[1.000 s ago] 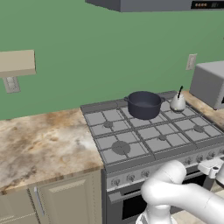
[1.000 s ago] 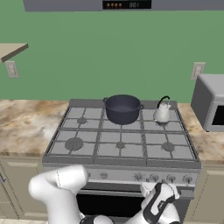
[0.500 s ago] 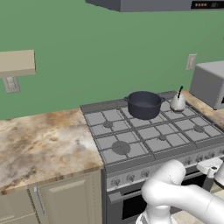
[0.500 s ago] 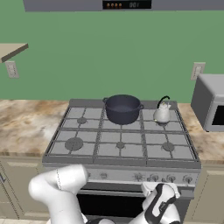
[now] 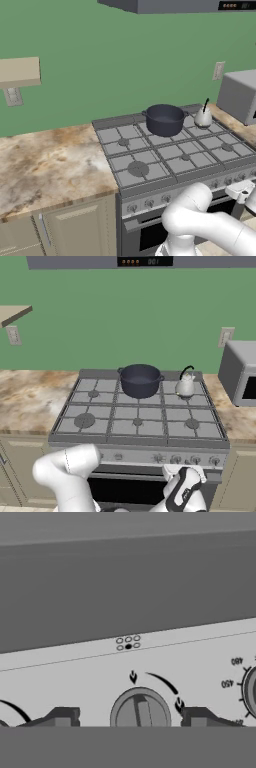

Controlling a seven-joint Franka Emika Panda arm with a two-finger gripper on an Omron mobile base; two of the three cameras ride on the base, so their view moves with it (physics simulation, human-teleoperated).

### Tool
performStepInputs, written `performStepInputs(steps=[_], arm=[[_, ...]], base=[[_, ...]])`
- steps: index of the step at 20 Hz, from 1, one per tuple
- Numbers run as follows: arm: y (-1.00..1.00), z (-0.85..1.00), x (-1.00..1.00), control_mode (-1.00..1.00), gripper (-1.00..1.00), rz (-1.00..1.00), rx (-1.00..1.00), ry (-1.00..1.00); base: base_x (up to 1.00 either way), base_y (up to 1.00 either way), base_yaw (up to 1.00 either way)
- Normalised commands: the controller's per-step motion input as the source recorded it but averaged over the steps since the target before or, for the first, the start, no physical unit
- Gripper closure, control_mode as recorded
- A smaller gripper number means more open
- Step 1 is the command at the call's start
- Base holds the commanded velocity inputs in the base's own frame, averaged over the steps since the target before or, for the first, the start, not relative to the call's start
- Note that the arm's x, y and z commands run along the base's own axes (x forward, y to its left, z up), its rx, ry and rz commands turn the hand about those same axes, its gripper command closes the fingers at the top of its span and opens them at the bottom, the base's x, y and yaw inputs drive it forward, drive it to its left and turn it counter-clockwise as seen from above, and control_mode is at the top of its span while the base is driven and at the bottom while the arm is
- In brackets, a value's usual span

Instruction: Pick the kettle from the cabinet and place it on a stove burner. Then pick the pot from the counter and place it on another stove burner. Finally, turn both burners on.

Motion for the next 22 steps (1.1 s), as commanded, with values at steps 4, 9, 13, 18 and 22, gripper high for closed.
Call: performStepInputs(steps=[4, 9, 13, 18, 22], arm=[[0.00, 0.00, 0.00, -1.00, 1.00, 0.00, 0.00, -0.05], [0.01, 0.15, -0.01, -1.00, 1.00, 0.00, 0.00, -0.10], [0.03, 0.17, -0.04, -1.00, 1.00, 0.00, -0.03, -0.04], [0.00, 0.08, -0.03, -1.00, 1.00, 0.00, -0.08, 0.00], [0.00, 0.10, 0.00, -1.00, 1.00, 0.00, -0.10, 0.00]], base=[[0.00, 0.00, 0.00], [0.00, 0.00, 0.00], [0.00, 0.00, 0.00], [0.00, 0.00, 0.00], [0.00, 0.00, 0.00]])
